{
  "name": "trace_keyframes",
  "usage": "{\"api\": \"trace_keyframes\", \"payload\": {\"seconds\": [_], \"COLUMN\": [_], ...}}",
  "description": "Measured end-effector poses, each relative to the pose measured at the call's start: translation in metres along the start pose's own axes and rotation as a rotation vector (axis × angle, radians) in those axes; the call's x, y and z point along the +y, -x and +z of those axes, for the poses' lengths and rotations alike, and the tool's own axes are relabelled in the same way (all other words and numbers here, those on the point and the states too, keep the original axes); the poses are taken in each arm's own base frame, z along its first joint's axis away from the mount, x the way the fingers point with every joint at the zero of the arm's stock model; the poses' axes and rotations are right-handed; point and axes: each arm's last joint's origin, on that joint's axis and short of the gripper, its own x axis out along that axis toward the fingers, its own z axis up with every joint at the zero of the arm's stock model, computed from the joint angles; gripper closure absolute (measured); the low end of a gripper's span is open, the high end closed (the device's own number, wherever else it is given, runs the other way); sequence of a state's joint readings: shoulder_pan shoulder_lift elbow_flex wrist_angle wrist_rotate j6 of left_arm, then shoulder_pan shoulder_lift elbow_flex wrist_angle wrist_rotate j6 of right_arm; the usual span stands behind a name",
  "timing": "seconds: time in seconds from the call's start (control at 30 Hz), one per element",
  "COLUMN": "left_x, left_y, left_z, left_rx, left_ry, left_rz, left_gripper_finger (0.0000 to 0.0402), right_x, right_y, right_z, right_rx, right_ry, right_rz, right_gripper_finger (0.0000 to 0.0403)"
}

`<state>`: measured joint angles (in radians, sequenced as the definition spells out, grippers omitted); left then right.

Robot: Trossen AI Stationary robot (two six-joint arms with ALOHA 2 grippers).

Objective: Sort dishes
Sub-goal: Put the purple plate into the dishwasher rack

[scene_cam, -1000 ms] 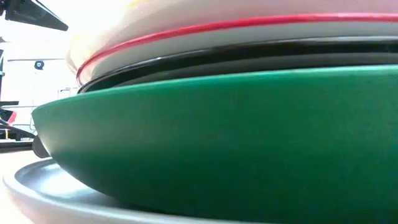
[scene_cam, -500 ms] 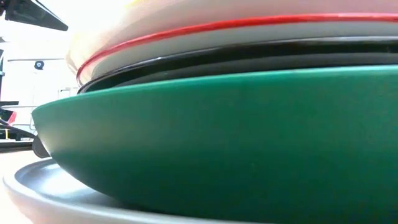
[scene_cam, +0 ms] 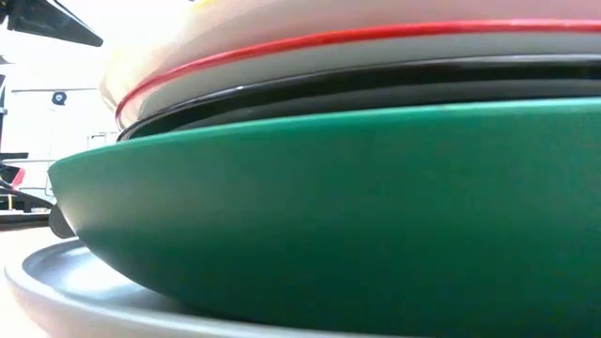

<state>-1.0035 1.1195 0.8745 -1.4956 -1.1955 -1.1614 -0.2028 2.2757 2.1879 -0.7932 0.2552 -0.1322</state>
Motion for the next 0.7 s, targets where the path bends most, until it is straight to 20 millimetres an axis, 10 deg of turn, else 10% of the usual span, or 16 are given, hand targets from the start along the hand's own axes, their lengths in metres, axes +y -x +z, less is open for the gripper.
{"api": "trace_keyframes", "payload": {"seconds": [0.7], "left_x": [0.0], "left_y": [0.0], "left_z": [0.0], "left_rx": [-0.001], "left_ry": [-0.001], "left_rz": [0.001], "left_gripper_finger": [0.0401], "right_x": [-0.003], "right_y": [0.001], "right_z": [0.02], "right_rx": [-0.215], "right_ry": [0.014], "right_rz": [-0.034], "right_gripper_finger": [0.0403]}}
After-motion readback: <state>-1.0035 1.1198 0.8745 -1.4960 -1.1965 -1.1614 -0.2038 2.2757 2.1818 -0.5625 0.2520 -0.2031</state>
